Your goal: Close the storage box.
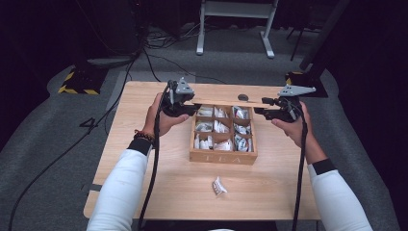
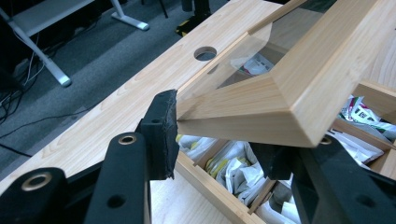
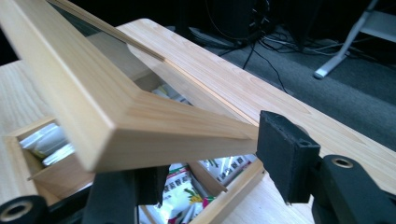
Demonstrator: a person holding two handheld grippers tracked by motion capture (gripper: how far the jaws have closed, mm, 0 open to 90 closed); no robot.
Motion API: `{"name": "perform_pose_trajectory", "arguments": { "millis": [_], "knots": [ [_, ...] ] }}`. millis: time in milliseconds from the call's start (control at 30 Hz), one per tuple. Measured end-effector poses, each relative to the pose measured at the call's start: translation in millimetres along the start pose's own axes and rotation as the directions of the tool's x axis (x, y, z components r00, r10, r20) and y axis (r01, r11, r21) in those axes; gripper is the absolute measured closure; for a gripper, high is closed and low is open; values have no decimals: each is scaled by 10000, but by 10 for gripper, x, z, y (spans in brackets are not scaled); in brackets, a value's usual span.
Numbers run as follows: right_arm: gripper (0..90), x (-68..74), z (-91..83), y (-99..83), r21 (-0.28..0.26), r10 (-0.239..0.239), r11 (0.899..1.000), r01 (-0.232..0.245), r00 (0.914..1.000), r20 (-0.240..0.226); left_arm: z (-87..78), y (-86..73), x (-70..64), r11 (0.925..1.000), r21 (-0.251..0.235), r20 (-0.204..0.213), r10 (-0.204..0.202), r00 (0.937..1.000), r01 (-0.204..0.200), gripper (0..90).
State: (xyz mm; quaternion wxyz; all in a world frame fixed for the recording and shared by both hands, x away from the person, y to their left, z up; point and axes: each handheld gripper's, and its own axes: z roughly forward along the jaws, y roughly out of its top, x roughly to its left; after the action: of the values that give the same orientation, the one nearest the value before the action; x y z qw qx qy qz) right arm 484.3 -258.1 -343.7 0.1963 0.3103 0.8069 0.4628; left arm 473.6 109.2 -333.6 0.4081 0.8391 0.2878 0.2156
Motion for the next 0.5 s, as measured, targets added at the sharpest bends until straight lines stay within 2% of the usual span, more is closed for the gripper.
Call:
{"name": "perform_pose_trajectory", "arguments": {
  "millis": [167, 267, 500],
  "knots": [
    [452, 36, -13, -17, 67, -113, 9999, 114, 9999, -85, -3, -22, -24, 9999, 99, 18, 91, 10000, -91, 538],
    [452, 52, -24, -32, 149, -193, 9997, 194, 9998, -76, -6, -40, -38, 10000, 86, 103, 12, 9999, -12, 523],
    [446, 105, -45, -84, 295, -336, 9990, 340, 9994, -118, -22, -87, -103, 9993, 245, 83, 263, 9996, -265, 499]
  ]
}}
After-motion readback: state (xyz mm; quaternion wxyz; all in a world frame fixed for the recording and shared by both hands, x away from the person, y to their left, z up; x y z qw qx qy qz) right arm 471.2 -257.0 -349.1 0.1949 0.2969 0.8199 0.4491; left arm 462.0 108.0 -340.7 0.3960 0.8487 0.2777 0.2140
